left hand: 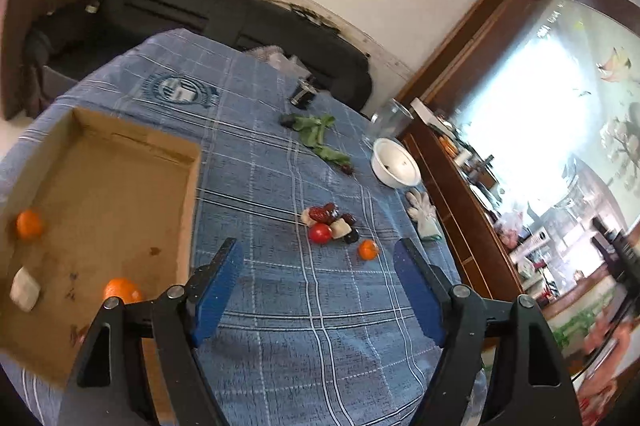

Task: Organize fruits
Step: 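Move both open grippers back toward the remaining fruit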

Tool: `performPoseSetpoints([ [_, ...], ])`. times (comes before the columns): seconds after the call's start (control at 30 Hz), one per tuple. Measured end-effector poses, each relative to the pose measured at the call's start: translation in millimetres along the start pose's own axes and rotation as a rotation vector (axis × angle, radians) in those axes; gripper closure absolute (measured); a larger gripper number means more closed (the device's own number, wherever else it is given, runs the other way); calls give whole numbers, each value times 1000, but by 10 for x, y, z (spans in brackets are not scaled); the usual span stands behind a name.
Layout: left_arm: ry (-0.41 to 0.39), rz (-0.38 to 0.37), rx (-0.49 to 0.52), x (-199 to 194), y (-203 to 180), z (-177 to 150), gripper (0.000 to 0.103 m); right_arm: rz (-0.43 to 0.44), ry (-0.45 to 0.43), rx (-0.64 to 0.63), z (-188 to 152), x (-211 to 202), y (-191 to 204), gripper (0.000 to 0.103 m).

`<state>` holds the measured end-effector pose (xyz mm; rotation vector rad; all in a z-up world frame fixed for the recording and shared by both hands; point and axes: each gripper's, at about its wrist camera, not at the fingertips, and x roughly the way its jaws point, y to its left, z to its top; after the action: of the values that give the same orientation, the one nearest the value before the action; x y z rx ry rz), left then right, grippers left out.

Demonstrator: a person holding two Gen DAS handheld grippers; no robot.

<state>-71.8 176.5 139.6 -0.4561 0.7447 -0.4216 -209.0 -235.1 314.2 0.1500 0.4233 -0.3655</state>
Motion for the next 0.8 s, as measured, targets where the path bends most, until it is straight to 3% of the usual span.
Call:
performPoseSetpoints([
  [0.13,-82,60,33,-349,-229,-13,26,49,-103,-62,431,-153,-25,33],
  [0.3,-207,148,141,-839,-609,61,26,124,-152,-101,828,-204,78,26],
  [0.4,-249,188,188,-936,-729,159,15,163,-158,-107,894,-99,155,19],
  [0.5,-229,216,233,-759,-791,203,13,250,-84,-66,595,266,247,17],
  [0.63,-70,190,218,-152,-718,216,13,358,160,-27,-201,1212,528,18],
  [0.7,7,172,191,210,-637,199,13,381,254,-26,-562,1610,673,24],
  [0.8,94,164,156,781,-506,174,15,381,402,-59,-1108,2223,962,50],
])
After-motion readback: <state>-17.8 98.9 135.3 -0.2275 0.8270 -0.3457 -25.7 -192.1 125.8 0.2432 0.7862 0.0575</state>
